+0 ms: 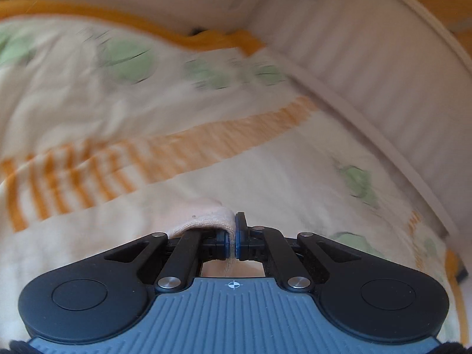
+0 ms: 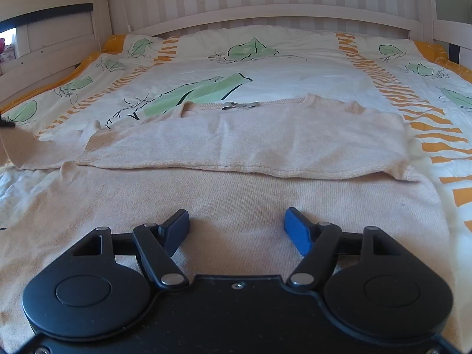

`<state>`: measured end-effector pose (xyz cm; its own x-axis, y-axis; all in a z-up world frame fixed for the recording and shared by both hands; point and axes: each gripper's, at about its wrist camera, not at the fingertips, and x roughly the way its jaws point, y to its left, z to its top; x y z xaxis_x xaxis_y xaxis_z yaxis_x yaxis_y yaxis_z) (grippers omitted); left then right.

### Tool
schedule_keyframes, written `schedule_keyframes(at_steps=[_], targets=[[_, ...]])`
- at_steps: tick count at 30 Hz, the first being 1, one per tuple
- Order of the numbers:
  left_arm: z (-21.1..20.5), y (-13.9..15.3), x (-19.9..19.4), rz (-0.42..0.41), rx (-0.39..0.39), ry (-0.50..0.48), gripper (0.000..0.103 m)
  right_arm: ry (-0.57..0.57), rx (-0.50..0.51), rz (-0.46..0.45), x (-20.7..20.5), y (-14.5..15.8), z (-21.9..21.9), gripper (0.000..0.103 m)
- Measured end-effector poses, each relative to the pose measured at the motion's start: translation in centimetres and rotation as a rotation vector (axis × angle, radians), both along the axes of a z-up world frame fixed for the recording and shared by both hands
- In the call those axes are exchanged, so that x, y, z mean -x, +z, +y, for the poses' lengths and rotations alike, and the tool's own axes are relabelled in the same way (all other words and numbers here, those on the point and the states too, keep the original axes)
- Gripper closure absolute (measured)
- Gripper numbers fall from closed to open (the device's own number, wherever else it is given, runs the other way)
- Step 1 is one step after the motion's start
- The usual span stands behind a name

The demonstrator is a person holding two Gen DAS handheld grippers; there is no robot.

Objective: Fold small clothes
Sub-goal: 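Grasp the other sleeve cuff with the left tool and lift it, then lay the held sleeve across the sweater body and open the left tool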

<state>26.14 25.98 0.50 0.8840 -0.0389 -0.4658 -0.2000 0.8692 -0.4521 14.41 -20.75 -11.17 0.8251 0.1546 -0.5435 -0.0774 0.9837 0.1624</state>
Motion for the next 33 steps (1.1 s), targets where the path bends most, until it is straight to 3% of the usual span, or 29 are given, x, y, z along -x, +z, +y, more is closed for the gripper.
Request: schedule_keyframes(at_steps=[4,8,13,19,21,23,25,29,33], targets=[[-8.3,3.6,-0.2,-0.093,-0.110,-0.178,0.100,0.001,-0.008,-0.003,0.0,0.0,-0.1,0.030],[-17.2,4.1,0.5,-0.124,-0.160,-0.357,0.099,0.002,-0.024,-0.006,0.0,0.0,-0.3,0.030],[-26.6,0.2,1.1,-0.056,-0.196,-0.524,0.099,0.002,-0.041,-0.009,0.0,0.0,-0.5,0.030],[-32.9,-4.5,1.0,0.033,-0.257,-0.676,0.099,0.004,-0.059,-0.011,-0.1,-0.1,-0.9,0.030],[-33.7,-5.1,1.2,0.056,-0.235,-0.723,0.091,0.004,-0.066,-0.012,-0.1,-0.2,-0.9,0.030],[-34.0,-5.1,1.7,0.047,-0.219,-0.771,0.042,0.004,-0.071,-0.013,-0.1,-0.2,-1.0,0.030],[-33.7,-4.5,2.5,0.011,-0.218,-0.793,0.026,0.005,-0.073,-0.013,-0.1,-0.2,-1.1,0.030],[-32.1,-3.6,4.8,-0.028,-0.275,-0.754,0.024,0.005,-0.072,-0.013,-0.1,-0.2,-1.0,0.030],[-28.7,-4.7,6.1,0.031,-0.314,-0.680,0.024,0.004,-0.066,-0.011,-0.1,-0.2,-0.9,0.030]])
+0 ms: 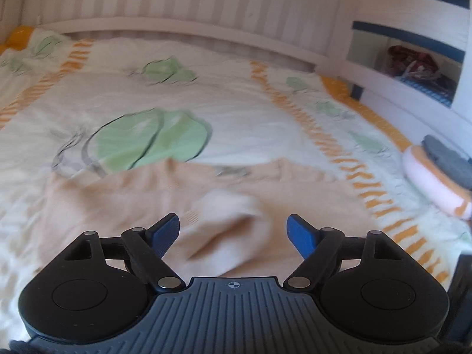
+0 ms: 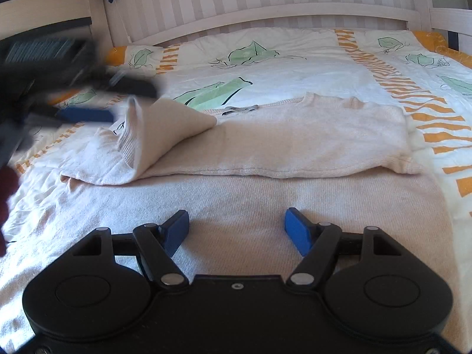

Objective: Fold small clothes
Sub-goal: 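Lay the held sleeve across the sweater body and open the left tool, then grasp the ribbed sweater hem with the right tool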

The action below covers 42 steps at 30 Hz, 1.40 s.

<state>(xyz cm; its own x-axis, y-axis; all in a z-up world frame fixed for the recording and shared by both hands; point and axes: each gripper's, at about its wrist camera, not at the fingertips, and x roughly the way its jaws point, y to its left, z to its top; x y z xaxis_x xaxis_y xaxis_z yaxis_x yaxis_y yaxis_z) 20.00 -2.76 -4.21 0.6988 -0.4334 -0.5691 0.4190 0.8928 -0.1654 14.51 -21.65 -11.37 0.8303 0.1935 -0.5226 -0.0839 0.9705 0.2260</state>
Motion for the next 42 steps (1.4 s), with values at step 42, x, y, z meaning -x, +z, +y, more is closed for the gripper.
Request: schedule_keyframes(at_steps=[42], targets=[[11.5,-5.1,-0.9,0.162,0.235,0.234,0.024,0.222,0.437,0.070,-8.8,3.2,14.2,0.050]])
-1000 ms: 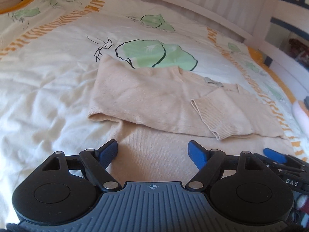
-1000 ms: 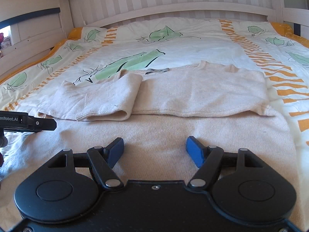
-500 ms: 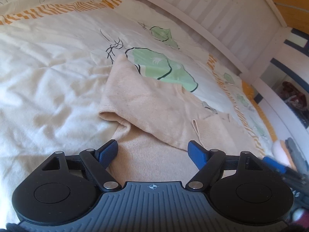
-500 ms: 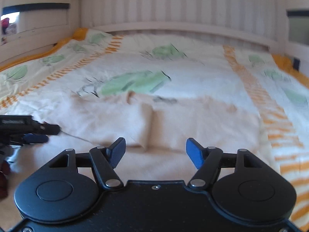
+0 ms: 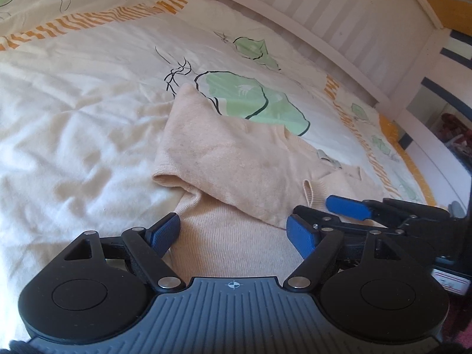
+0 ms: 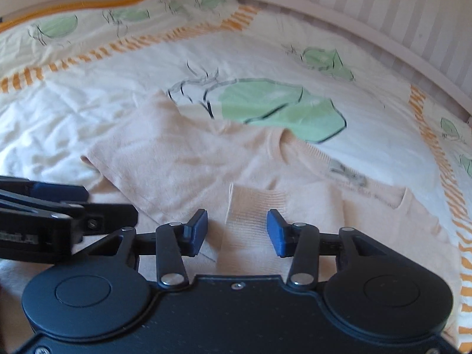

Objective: Fold small clothes
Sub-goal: 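Grasp the ribbed sweater hem with the right tool, then fold the held hem up toward the collar and open the right tool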

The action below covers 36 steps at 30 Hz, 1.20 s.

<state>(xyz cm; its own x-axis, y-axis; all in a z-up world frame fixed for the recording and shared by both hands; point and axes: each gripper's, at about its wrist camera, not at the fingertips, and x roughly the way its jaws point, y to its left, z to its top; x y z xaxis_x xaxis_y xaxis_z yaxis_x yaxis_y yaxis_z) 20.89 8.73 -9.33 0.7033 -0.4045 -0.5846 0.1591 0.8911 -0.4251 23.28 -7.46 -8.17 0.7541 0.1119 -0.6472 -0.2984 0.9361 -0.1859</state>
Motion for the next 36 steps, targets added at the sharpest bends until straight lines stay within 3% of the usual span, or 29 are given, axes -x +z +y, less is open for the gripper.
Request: schedule_keyframes(at_steps=[1,2,3,11,15,23,24,29,32,35,36], targets=[[-0.1,0.0,0.0,-0.002,-0.010,-0.003,0.024,0.006,-0.005,-0.002,0.1,0.0,-0.3,0.051],[-0.2,0.0,0.1,-0.005,-0.017,-0.004,0.024,0.004,-0.011,0.002,0.1,0.2,-0.7,0.061],[-0.3,0.0,0.1,-0.006,-0.022,-0.006,0.024,-0.003,-0.021,0.011,0.1,0.7,-1.4,0.087],[-0.6,0.0,0.0,-0.011,-0.043,-0.009,0.024,-0.190,-0.170,-0.079,0.4,6.2,-10.7,0.088],[-0.8,0.1,0.1,-0.014,-0.056,-0.011,0.024,-0.295,-0.184,-0.112,0.4,7.7,-15.5,0.089],[-1.1,0.1,0.1,-0.022,-0.082,-0.017,0.024,-0.415,-0.157,-0.061,0.3,5.4,-19.9,0.090],[-1.1,0.1,0.1,-0.023,-0.084,-0.018,0.024,-0.427,-0.158,-0.050,0.4,5.0,-20.3,0.098],[-1.1,0.1,0.2,-0.024,-0.086,-0.019,0.024,-0.484,-0.198,-0.017,1.3,3.6,-21.7,0.099],[-1.2,0.1,0.2,-0.026,-0.091,-0.021,0.024,-0.469,-0.212,-0.028,1.9,3.4,-21.9,0.094],[-1.1,0.1,0.2,-0.025,-0.088,-0.020,0.024,-0.479,-0.255,-0.015,1.8,3.0,-22.1,0.082],[-1.2,0.2,0.2,-0.024,-0.087,-0.020,0.024,-0.487,-0.271,-0.007,1.6,2.7,-22.3,0.073]])
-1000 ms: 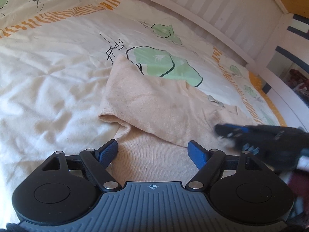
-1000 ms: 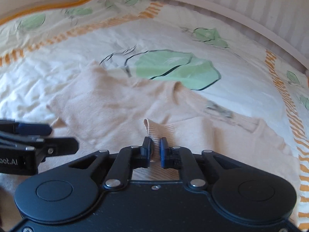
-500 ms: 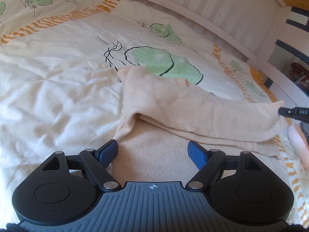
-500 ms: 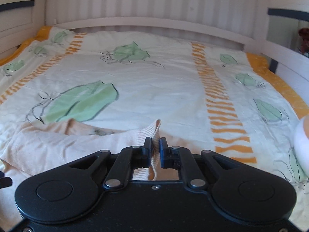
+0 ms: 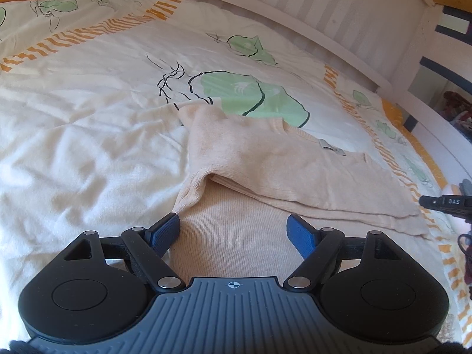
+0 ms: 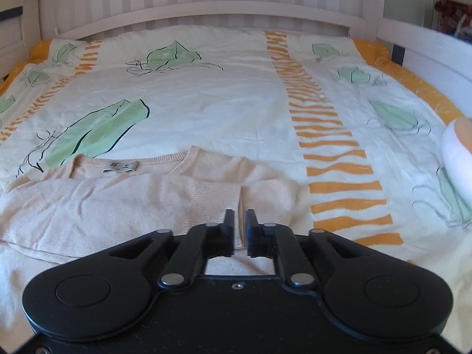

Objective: Fold small clothes
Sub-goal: 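Fold the held hem up toward the collar and open the right tool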

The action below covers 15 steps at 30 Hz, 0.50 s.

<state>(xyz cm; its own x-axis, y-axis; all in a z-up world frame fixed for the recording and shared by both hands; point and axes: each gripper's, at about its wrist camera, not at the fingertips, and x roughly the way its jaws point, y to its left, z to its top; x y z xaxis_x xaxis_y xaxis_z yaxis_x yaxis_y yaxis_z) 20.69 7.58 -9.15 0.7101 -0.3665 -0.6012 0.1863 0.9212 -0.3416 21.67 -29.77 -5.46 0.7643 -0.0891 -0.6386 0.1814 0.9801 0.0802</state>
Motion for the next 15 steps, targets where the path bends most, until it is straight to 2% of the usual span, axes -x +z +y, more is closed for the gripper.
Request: schedule_keyframes(at_steps=[1,3,10,11,12,13,15], targets=[[0.0,0.0,0.0,0.000,0.000,0.000,0.024,-0.005,-0.010,0.004,-0.1,-0.3,-0.1,0.064],[0.0,0.0,0.0,-0.001,0.003,0.001,0.024,-0.016,-0.022,0.010,-0.4,-0.8,-0.2,0.056],[0.0,0.0,-0.1,0.000,0.001,-0.001,0.024,-0.020,-0.108,0.022,-1.2,-1.9,-0.5,0.055],[0.0,0.0,-0.1,0.000,0.001,-0.001,0.024,-0.010,-0.119,0.027,-1.3,-1.9,-0.4,0.057],[0.0,0.0,-0.1,-0.001,0.001,0.000,0.024,0.003,-0.120,0.026,-1.3,-1.9,-0.1,0.078],[0.0,0.0,-0.1,-0.001,0.002,0.000,0.024,0.014,-0.116,0.015,-1.1,-1.6,0.2,0.090],[0.0,0.0,0.0,0.000,0.003,0.000,0.024,0.031,-0.112,-0.030,-0.3,-0.4,0.8,0.090]])
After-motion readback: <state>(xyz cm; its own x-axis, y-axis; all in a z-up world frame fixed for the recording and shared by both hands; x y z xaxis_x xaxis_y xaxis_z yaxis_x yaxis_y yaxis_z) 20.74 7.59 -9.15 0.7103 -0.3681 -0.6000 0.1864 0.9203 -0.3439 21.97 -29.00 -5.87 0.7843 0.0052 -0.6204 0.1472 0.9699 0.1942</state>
